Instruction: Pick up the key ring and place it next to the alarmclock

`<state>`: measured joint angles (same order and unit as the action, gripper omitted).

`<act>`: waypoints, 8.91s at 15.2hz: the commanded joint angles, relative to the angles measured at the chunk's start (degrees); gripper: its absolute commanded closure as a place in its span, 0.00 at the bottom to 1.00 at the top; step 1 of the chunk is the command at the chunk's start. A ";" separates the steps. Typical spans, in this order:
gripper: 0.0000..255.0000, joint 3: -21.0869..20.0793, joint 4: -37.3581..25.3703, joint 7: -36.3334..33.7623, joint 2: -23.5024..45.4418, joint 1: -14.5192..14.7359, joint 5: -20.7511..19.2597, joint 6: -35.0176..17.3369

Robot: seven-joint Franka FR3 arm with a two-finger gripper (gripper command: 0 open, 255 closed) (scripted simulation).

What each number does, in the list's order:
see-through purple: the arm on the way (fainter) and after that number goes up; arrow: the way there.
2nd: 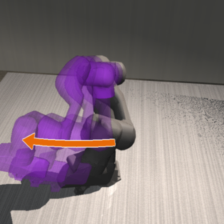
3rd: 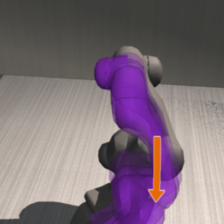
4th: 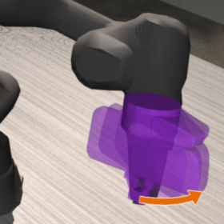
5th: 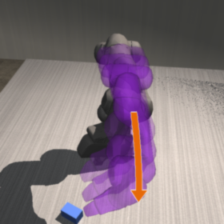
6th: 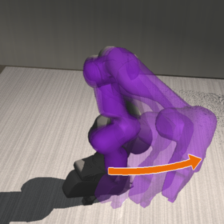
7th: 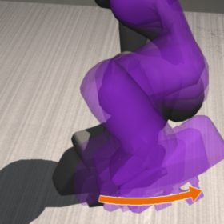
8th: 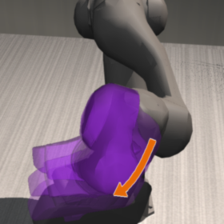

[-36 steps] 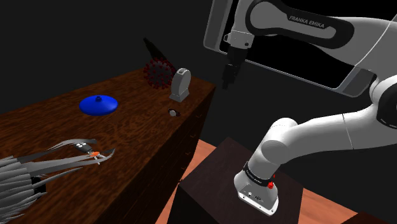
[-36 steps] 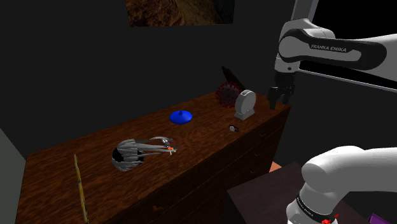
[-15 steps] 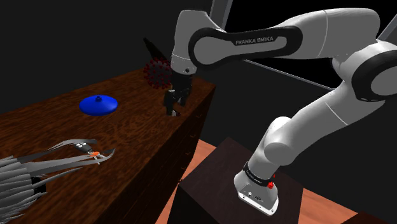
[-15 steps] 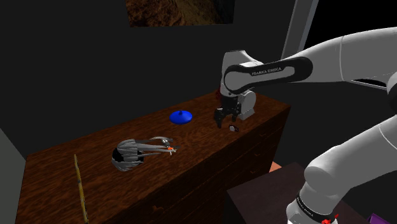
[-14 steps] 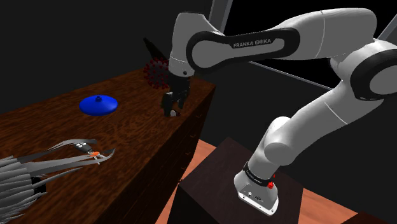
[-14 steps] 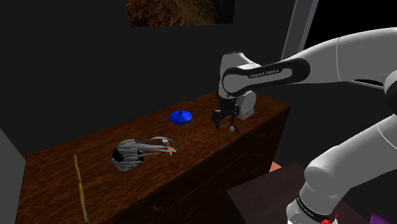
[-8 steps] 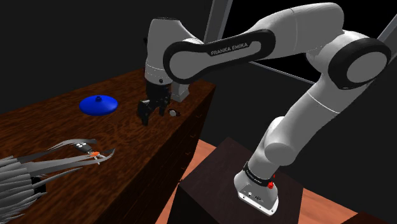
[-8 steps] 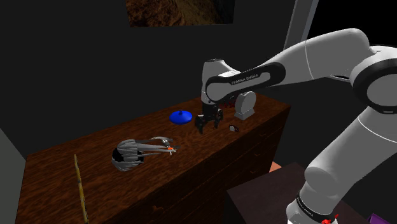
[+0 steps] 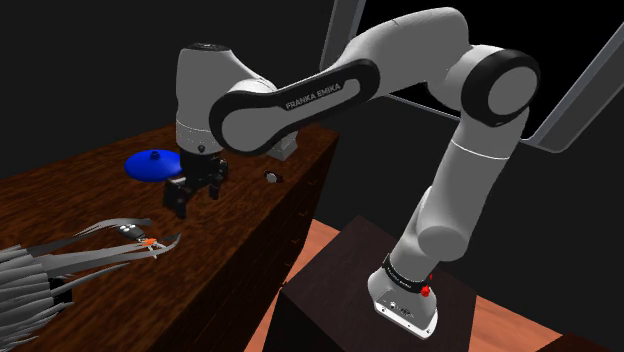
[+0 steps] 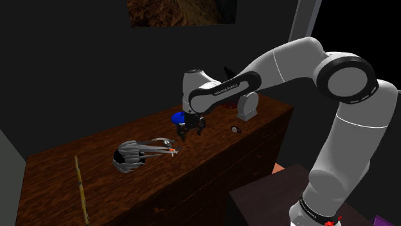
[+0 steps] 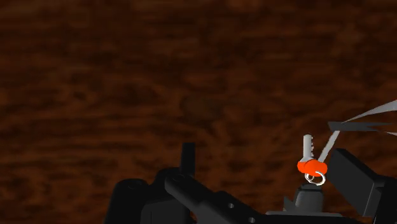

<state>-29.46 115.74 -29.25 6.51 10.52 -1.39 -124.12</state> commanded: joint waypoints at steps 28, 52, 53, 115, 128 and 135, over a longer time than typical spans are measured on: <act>1.00 1.97 -15.98 -11.09 21.29 9.00 -12.51 -4.35; 1.00 -0.05 -22.67 -8.90 15.31 7.86 -8.78 7.69; 1.00 -0.11 -23.18 -8.82 15.12 7.86 -8.65 8.37; 1.00 19.12 -13.41 38.89 -12.96 -18.05 6.69 25.90; 1.00 28.32 -21.42 55.68 -6.25 -25.94 5.98 28.60; 1.00 32.34 -31.30 64.04 1.41 -30.50 6.46 31.51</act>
<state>2.45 85.94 33.78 6.61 -19.43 4.96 -92.88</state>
